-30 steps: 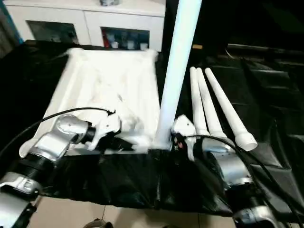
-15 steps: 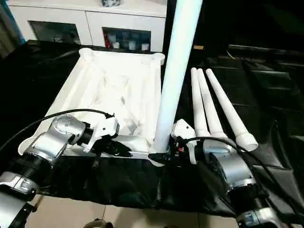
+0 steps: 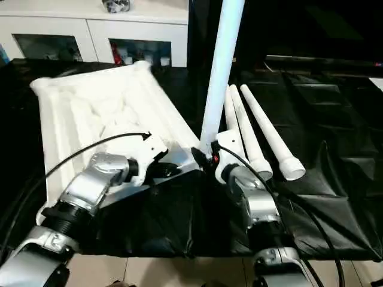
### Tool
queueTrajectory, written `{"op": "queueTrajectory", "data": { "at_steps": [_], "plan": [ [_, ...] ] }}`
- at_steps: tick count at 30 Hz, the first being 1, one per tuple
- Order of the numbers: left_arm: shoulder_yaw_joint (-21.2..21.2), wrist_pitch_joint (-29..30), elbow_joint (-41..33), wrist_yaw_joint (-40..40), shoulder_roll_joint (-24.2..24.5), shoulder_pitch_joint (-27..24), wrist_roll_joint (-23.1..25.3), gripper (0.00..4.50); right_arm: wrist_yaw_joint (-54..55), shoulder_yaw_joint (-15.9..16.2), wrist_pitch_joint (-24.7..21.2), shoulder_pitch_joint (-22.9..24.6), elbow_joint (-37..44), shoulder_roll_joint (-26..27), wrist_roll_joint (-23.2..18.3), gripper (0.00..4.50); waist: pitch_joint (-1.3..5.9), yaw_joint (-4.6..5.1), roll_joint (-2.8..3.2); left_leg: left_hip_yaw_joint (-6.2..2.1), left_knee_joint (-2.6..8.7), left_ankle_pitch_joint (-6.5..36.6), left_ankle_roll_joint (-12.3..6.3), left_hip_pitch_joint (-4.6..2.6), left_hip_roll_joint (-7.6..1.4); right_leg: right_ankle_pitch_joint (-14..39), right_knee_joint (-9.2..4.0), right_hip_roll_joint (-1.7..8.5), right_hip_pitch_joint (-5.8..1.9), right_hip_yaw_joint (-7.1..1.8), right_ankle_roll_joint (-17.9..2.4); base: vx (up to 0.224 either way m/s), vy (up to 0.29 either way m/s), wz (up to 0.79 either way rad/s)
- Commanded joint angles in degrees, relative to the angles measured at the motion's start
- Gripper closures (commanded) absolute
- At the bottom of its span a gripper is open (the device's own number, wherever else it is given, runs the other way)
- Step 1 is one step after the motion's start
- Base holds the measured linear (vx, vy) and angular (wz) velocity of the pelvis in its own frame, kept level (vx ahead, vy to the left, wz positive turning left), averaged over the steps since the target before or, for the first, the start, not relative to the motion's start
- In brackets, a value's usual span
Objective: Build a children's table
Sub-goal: Rotate leg to tighten
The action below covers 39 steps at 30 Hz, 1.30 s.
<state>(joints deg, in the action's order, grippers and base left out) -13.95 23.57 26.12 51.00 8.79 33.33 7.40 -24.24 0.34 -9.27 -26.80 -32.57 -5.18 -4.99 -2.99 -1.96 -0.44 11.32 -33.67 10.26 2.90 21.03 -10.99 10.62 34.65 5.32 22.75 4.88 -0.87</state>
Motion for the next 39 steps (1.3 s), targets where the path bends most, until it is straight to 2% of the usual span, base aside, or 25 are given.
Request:
{"op": "queueTrajectory", "data": {
  "at_steps": [1,4,5,7,9,10,13,14,15,17,18,19,20,23,24,26,27,28,29,31,33,34,35,37,39],
  "plan": [
    [-3.7,-0.7,-1.7,0.5,-3.4,0.6,-1.1,4.50,-2.4,4.4,0.0,-0.7,-3.4,4.2,0.4,1.25,3.35,-0.26,-0.06,-1.39,4.26,14.6,-1.06,-0.47,-2.27,16.7,-5.06,3.57,-2.35,-2.97,-10.4,0.000,0.000,0.00],
    [-3.5,-0.3,-2.0,0.3,-2.8,0.8,-1.0,4.50,-1.8,3.3,0.5,-1.8,-4.6,4.3,-0.1,1.11,3.33,-0.16,0.06,-1.44,4.27,15.5,-0.95,-0.46,-2.28,17.8,-5.22,3.62,-2.31,-2.96,-10.3,0.000,0.000,0.00],
    [-3.4,-0.5,-1.8,0.5,-2.6,1.0,-0.9,4.50,-1.8,2.9,0.7,-2.1,-4.6,4.1,-0.3,1.04,3.35,-0.14,0.26,-1.45,4.32,16.0,-0.70,-0.67,-2.36,17.4,-5.21,3.51,-2.16,-2.97,-10.5,0.000,0.000,0.00],
    [-3.3,-1.2,-0.5,0.5,-2.1,1.8,-0.8,4.50,-0.6,2.4,2.8,-2.4,-4.0,2.8,0.6,0.77,3.40,-0.23,0.17,-1.41,4.35,15.9,-0.61,-0.68,-2.40,16.2,-5.04,3.45,-2.17,-3.00,-10.8,0.000,0.000,0.00],
    [-3.2,-1.3,-0.1,0.4,-2.0,2.0,-0.7,4.50,-0.3,2.1,3.0,-2.2,-3.3,2.3,0.7,0.77,3.46,-0.25,0.07,-1.40,4.33,15.2,-0.77,-0.53,-2.37,15.2,-4.89,3.47,-2.32,-3.02,-11.0,0.000,0.000,0.00],
    [-3.1,-1.7,0.7,0.4,-2.0,2.4,-0.6,4.50,-0.5,1.7,2.6,-1.3,-1.6,1.3,0.6,0.77,3.51,-0.33,-0.06,-1.32,4.23,14.3,-1.07,-0.49,-2.33,14.1,-4.82,3.47,-2.39,-3.06,-11.1,0.000,0.000,0.00],
    [-2.9,-2.5,2.2,0.0,-1.9,3.3,-0.3,4.50,-1.5,1.7,1.0,1.8,4.4,-1.3,0.8,0.77,3.65,-1.12,0.09,-1.00,3.96,12.6,-1.88,-1.03,-2.40,10.9,-4.62,3.34,-2.15,-3.24,-11.5,0.000,0.000,0.00],
    [-2.8,-2.6,2.5,-0.1,-1.9,3.4,-0.2,4.50,-1.6,1.7,0.7,2.4,5.3,-1.7,0.8,0.77,3.62,-1.20,0.00,-1.02,3.99,12.0,-2.13,-0.89,-2.43,10.0,-4.49,3.26,-2.24,-3.27,-11.6,0.000,0.000,0.00],
    [-2.7,-2.8,2.8,-0.3,-1.9,3.6,-0.2,4.50,-2.4,1.7,-0.2,3.9,8.2,-2.5,0.5,0.77,3.80,-1.50,0.19,-1.10,3.93,10.4,-2.41,-0.59,-2.43,8.0,-4.07,3.38,-2.59,-3.23,-11.9,0.000,0.000,0.00],
    [-2.5,-3.2,3.7,-0.7,-2.0,3.9,-0.2,4.50,-3.8,1.6,-2.5,7.1,14.1,-4.1,-0.2,0.77,3.68,-1.70,-0.12,-1.13,3.96,9.4,-3.31,-0.30,-2.33,6.6,-4.04,3.24,-2.89,-3.14,-11.6,0.000,0.000,0.00],
    [-2.4,-3.4,4.3,-1.1,-2.1,4.2,-0.1,4.50,-4.5,1.7,-3.4,8.6,16.9,-4.9,-0.4,0.77,3.61,-1.90,0.10,-1.07,3.94,9.7,-3.44,-0.46,-2.32,7.2,-4.29,3.25,-2.80,-3.19,-11.2,0.000,0.000,0.00],
    [-2.3,-3.7,5.0,-1.6,-2.2,4.4,-0.1,4.50,-4.9,1.8,-4.9,10.9,21.1,-6.2,-0.4,0.77,3.66,-1.93,-0.07,-1.19,4.04,10.7,-3.34,-0.43,-2.41,9.0,-4.38,3.45,-2.86,-3.11,-10.9,0.000,0.000,0.00],
    [-2.3,-3.7,5.0,-1.6,-2.2,4.4,-0.1,4.50,-4.9,1.8,-4.9,10.9,21.1,-6.2,-0.4,0.77,3.66,-1.93,-0.07,-1.19,4.04,10.7,-3.34,-0.43,-2.41,9.0,-4.38,3.45,-2.86,-3.11,-10.9,0.000,0.000,0.00],
    [-2.3,-4.4,6.1,-2.2,-2.4,4.8,0.0,4.50,-5.6,1.4,-9.6,14.8,29.3,-8.2,-1.9,0.77,3.25,-1.83,-0.42,-1.23,4.30,13.6,-2.69,-0.59,-2.37,15.4,-5.32,3.38,-2.50,-3.14,-8.9,0.000,0.000,0.00],
    [-2.2,-5.1,6.4,-2.6,-2.5,4.9,0.0,4.50,-6.2,1.6,-11.5,16.1,32.2,-9.1,-2.8,0.77,3.30,-1.85,-0.46,-1.34,4.33,13.5,-2.70,-0.48,-2.38,16.0,-5.29,3.41,-2.70,-3.10,-8.5,0.000,0.000,0.00],
    [-1.9,-6.0,6.8,-3.1,-2.6,5.1,-0.3,4.50,-7.3,2.3,-13.8,17.7,35.6,-10.4,-3.6,0.77,3.26,-1.89,-0.42,-1.44,4.40,14.2,-2.55,-0.40,-2.51,17.6,-5.44,3.54,-2.53,-3.10,-7.9,0.000,0.000,0.00],
    [-0.8,-5.7,6.3,-3.3,-3.0,5.2,-1.5,4.23,-8.5,3.7,-15.7,19.0,38.3,-11.5,-3.7,0.71,3.24,-1.79,-0.38,-1.39,4.41,14.6,-2.23,-0.45,-2.50,17.9,-5.61,3.46,-2.29,-3.09,-7.8,0.000,0.000,0.00],
    [-0.8,-5.7,6.2,-3.3,-3.1,5.2,-1.6,3.95,-8.6,3.8,-15.8,19.1,38.4,-11.6,-3.7,0.70,3.23,-1.80,-0.46,-1.41,4.36,14.6,-2.18,-0.37,-2.46,18.0,-5.55,3.45,-2.42,-3.07,-7.7,0.000,0.000,0.00],
    [-0.2,-5.5,5.8,-3.3,-3.2,5.3,-2.2,3.95,-9.2,4.4,-16.6,19.6,39.5,-12.0,-3.6,0.70,3.26,-1.88,-0.39,-1.43,4.35,14.4,-2.19,-0.34,-2.48,17.7,-5.53,3.54,-2.38,-3.14,-7.9,0.000,0.000,0.00],
    [0.5,-5.6,4.2,-3.1,-3.1,5.3,-3.1,3.81,-9.2,5.2,-18.4,19.9,40.4,-12.2,-2.9,0.70,3.29,-1.84,-0.66,-1.44,4.36,13.9,-2.16,-0.28,-2.56,17.2,-5.47,3.62,-2.36,-3.12,-8.2,0.000,0.000,0.00],
    [4.1,-2.5,0.8,-5.9,-2.7,5.9,-4.9,3.68,-8.2,6.0,-19.3,19.2,39.6,-11.9,-1.0,0.70,3.35,-1.80,-0.50,-1.47,4.34,13.4,-1.91,-0.23,-2.61,15.9,-5.13,3.62,-2.37,-3.08,-9.0,0.000,0.000,0.00],
    [6.2,-0.6,-0.9,-7.7,-2.0,6.3,-5.5,3.68,-7.3,6.3,-20.4,18.8,39.4,-11.7,-0.3,0.70,3.41,-1.76,-0.80,-1.40,4.25,12.8,-1.79,-0.24,-2.65,14.5,-4.90,3.60,-2.38,-3.07,-9.7,0.000,0.000,0.00],
    [6.8,-0.1,-1.5,-8.3,-1.6,6.5,-5.5,3.68,-6.9,6.2,-21.2,18.6,39.5,-11.6,-0.2,0.70,3.36,-1.65,-0.74,-1.41,4.26,12.5,-1.81,-0.11,-2.59,14.2,-4.77,3.63,-2.47,-3.06,-9.9,0.000,0.000,0.00],
    [7.7,0.7,-2.9,-8.6,0.2,6.5,-5.3,3.68,-5.9,6.4,-22.7,18.3,39.5,-11.7,-0.1,0.70,3.36,-1.52,-0.99,-1.39,4.11,11.1,-2.31,-0.06,-2.38,13.7,-4.75,3.55,-2.55,-3.05,-9.5,0.000,0.000,0.00],
    [9.1,2.0,-5.3,-8.6,2.3,6.1,-5.5,3.68,-6.2,7.0,-23.6,18.3,39.7,-12.1,-0.6,0.70,3.44,-1.43,-0.78,-1.40,4.04,9.7,-2.48,-0.07,-2.42,12.2,-4.40,3.45,-2.58,-3.07,-9.6,0.000,0.000,0.00]
  ]
}}
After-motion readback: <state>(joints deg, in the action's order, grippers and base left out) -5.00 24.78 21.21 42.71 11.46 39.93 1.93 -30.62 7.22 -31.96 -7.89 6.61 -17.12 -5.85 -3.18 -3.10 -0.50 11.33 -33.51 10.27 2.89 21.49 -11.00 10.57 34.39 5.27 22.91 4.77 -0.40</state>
